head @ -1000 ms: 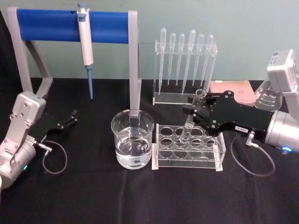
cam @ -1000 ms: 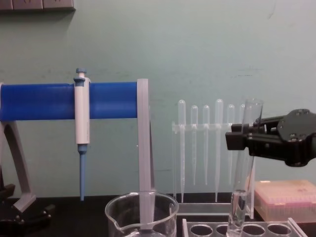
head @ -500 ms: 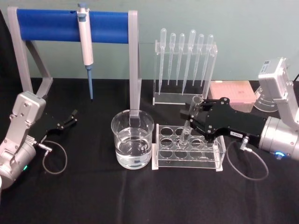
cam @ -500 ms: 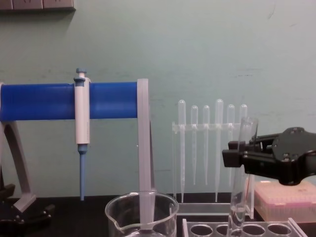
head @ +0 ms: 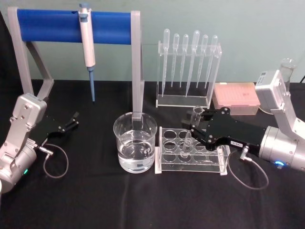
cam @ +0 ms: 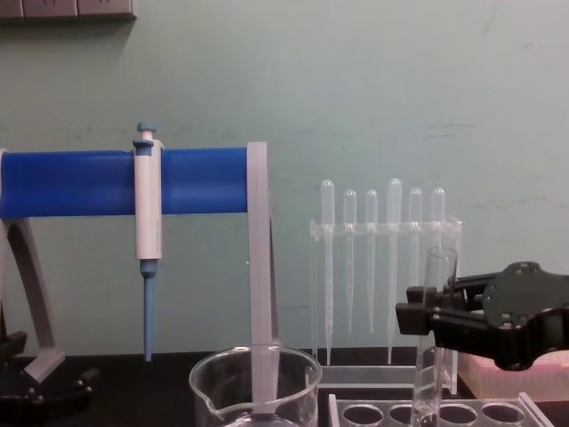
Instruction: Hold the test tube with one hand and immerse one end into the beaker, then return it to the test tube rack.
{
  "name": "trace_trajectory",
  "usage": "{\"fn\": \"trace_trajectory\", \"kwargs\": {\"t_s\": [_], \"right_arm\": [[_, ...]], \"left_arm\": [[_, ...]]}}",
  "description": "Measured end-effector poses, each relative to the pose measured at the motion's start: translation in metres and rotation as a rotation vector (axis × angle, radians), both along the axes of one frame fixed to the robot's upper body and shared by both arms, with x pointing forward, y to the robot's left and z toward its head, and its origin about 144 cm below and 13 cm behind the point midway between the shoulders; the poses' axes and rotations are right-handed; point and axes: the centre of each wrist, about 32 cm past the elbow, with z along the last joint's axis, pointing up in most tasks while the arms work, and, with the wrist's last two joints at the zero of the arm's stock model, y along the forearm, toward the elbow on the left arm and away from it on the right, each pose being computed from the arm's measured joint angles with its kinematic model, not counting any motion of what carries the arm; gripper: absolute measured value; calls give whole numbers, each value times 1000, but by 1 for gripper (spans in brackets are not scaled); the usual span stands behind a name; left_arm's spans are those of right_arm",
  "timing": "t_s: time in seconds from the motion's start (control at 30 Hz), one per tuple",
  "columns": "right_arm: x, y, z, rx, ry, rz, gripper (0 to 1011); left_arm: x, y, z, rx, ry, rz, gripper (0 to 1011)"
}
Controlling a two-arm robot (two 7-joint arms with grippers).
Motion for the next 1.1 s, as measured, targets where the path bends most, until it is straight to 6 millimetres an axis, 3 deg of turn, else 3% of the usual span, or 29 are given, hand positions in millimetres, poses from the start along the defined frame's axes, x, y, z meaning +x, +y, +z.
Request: {"fn": "trace_trajectory", "kwargs": {"t_s": [1.1], "right_arm": [[2, 0, -13, -9, 23, -4, 225]], "left_arm": [[0, 0, 0, 0, 0, 0, 1000]]}}
